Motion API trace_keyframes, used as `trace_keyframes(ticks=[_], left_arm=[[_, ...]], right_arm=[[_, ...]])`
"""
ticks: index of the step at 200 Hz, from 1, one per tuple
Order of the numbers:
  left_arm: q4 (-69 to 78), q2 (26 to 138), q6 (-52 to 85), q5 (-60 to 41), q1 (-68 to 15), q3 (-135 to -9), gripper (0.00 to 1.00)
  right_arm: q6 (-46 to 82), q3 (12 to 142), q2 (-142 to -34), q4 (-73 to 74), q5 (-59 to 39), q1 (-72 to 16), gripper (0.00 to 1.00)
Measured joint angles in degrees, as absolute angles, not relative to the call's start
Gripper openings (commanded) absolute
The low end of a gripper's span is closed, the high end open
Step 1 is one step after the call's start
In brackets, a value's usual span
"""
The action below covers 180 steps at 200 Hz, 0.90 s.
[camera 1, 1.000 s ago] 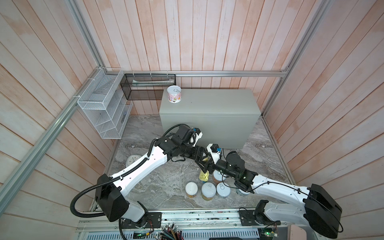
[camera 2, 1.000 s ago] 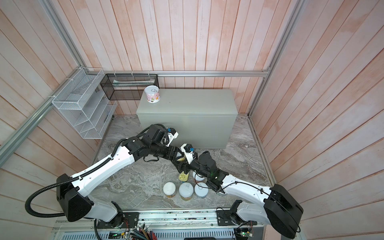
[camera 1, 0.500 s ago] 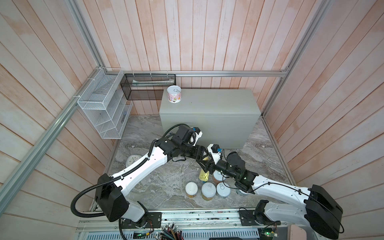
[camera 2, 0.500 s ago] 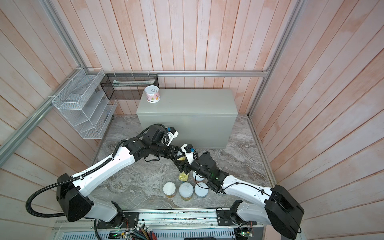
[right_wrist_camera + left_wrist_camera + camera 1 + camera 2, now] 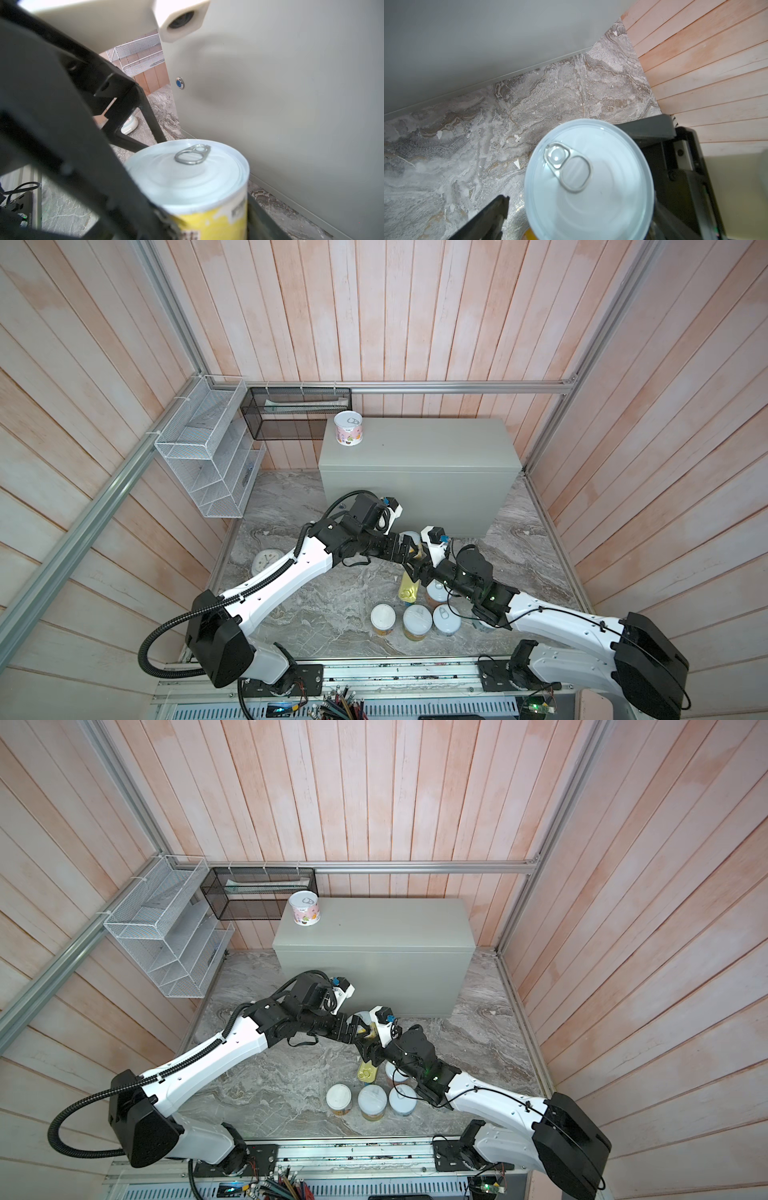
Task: Place and organize the canned foods onto the counter
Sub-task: 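Grasp the yellow can with the right gripper and open the left gripper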
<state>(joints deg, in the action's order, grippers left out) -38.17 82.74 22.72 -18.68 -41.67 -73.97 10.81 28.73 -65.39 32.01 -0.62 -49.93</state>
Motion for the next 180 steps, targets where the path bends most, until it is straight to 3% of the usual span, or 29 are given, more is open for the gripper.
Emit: trace_keyframes(ticks=[86,180], left_arm=[[-33.17,72.62,26.37,-12.80,-41.67,-65.19,1.00],[-22.63,58.76,31.73,2.52,-41.56,-45.39,1.00]], right_arm=[[12.12,28.73,-65.01,29.50,2.55,-49.93,0.65],[12.53,31.57,-61.95,20.62,4.08,-49.93,0.65]])
